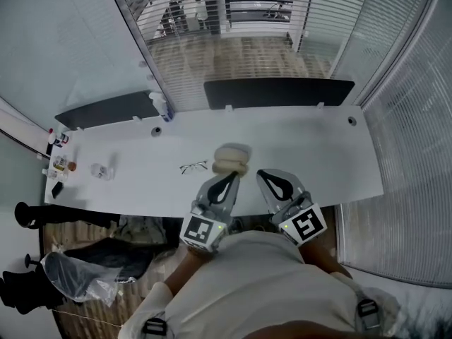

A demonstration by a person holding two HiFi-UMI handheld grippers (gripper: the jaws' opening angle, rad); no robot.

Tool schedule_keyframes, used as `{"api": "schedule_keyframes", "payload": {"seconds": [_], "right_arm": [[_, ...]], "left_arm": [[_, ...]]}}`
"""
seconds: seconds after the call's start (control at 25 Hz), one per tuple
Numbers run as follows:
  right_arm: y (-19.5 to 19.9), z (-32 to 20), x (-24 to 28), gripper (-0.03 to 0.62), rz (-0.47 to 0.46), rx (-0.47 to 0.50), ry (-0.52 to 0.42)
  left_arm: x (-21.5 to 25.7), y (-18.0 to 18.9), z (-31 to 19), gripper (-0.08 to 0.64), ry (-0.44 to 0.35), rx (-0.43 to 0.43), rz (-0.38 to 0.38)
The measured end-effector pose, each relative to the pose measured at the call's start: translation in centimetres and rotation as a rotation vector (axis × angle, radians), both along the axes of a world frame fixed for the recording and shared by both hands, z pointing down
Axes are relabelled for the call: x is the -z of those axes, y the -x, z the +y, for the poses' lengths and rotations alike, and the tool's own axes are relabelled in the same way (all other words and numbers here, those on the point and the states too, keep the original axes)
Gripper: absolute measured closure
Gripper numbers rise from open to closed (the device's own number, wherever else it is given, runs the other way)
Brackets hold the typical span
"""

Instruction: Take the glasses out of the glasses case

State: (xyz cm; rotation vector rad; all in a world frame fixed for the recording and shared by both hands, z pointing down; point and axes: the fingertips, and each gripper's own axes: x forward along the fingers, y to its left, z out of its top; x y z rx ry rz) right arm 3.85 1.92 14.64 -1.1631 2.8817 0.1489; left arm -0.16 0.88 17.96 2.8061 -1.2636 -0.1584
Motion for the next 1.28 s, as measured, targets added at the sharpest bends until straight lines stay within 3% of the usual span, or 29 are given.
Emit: {"api": "schedule_keyframes", "payload": {"seconds": [0.2,0.52,1.28], "right_arm": [[-1.1,1.6,1.1,0.589,-0.064,-0.004,0.026],[-2.1,2.4,1.3,0.592,-0.114,-0.018,0.035],[-3.5,1.0,0.2,0.592,-0.129,0.002,0.058]], "left_arm": [[2.6,-0.4,1.3,0.557,-0.015,0.014,0.072],[2.8,-0.7,2.7,0.557,0.003,0.019,0.073],[1.8,-2.6,1.9,0.557,0.041,0.019,0.075]]}}
